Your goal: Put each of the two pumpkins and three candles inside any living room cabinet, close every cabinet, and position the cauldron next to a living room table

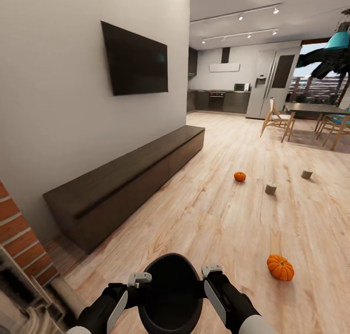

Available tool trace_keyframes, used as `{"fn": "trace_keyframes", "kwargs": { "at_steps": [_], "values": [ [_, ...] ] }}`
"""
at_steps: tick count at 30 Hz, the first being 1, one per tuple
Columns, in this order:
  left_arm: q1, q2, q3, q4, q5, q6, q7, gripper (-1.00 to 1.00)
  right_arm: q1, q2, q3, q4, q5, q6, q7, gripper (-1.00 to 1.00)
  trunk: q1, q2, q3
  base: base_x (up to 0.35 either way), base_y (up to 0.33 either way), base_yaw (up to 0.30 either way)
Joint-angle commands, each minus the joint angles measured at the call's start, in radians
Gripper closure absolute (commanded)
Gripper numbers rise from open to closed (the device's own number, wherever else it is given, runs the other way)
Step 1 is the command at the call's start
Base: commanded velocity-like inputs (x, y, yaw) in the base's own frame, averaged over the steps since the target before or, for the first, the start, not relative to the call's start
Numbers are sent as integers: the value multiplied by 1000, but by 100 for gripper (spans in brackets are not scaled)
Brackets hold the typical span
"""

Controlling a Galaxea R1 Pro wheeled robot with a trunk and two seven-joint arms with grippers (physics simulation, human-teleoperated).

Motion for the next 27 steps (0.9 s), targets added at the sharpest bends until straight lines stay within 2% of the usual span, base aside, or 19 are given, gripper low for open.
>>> {"fn": "trace_keyframes", "kwargs": {
  "at_steps": [1,27],
  "values": [
    [0,-1,-8,-2,27,6,3,100,-1,0,4,-1,10,6,-9,100,0,0,0,0,0,-193],
    [0,-4,-8,-3,26,6,3,100,-1,0,5,-1,10,6,-9,100,0,0,29,0,0,-197]
  ]
}}
